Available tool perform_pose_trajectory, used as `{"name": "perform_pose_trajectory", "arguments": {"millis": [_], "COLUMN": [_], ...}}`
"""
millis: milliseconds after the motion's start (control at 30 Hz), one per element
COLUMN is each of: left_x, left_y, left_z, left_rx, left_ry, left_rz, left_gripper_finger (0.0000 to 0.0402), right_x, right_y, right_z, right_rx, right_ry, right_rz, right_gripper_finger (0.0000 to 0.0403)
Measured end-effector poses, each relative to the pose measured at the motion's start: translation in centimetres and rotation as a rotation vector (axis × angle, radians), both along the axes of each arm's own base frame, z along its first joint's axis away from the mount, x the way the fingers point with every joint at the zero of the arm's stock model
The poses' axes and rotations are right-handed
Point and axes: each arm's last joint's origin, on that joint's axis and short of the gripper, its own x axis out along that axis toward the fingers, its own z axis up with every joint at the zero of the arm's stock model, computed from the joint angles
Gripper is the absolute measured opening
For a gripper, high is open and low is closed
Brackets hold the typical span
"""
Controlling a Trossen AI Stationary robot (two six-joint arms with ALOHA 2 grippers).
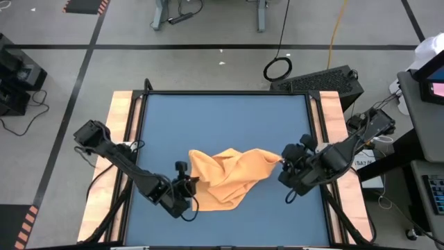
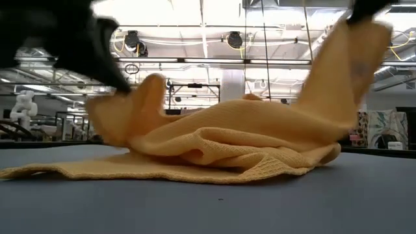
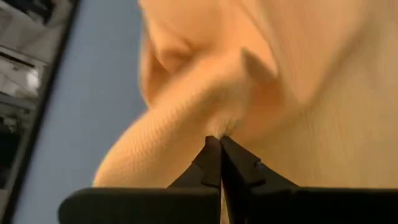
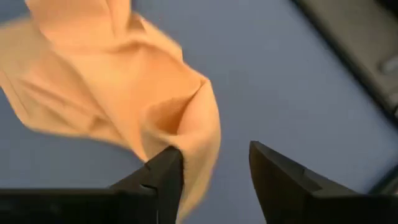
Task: Roll towel into tight, uniform cylinder
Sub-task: Fold the orange microfiber cloth
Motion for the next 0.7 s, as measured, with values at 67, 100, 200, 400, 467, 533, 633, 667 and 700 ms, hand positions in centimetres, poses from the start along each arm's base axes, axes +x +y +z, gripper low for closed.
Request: {"name": "perform_pose_trajectory", "arguments": {"millis": [67,100,200,400,467,533,633,667,700], "left_x": [0.4,0.6,1.2,2.5,2.7,2.8,2.9,2.9,2.9], "left_y": [0.0,0.0,0.2,0.5,0.6,0.7,0.8,0.8,0.8], "left_z": [1.3,1.9,3.4,4.8,4.8,4.8,4.8,4.8,4.8], "left_rx": [0.005,0.004,-0.007,-0.124,-0.154,-0.165,-0.164,-0.164,-0.167], "left_ry": [-0.027,-0.039,-0.081,-0.085,-0.080,-0.078,-0.071,-0.070,-0.068], "left_rz": [-0.018,-0.025,-0.033,-0.074,-0.087,-0.094,-0.103,-0.103,-0.104], "left_gripper_finger": [0.0002,0.0002,0.0001,0.0001,0.0001,0.0001,0.0000,0.0000,0.0000], "right_x": [-0.4,-0.5,-0.8,0.0,1.2,2.9,6.1,7.3,8.5], "right_y": [0.3,0.4,0.9,3.6,5.3,7.1,9.4,9.8,10.1], "right_z": [-1.7,-2.4,-4.2,-4.9,-4.7,-5.2,-6.7,-7.2,-7.9], "right_rx": [0.051,0.084,0.177,0.122,0.065,-0.004,-0.116,-0.147,-0.179], "right_ry": [0.066,0.098,0.167,-0.096,-0.313,-0.472,-0.608,-0.639,-0.656], "right_rz": [-0.021,-0.031,-0.034,0.161,0.247,0.354,0.469,0.484,0.489], "right_gripper_finger": [0.0179,0.0180,0.0180,0.0180,0.0181,0.0181,0.0188,0.0193,0.0200]}}
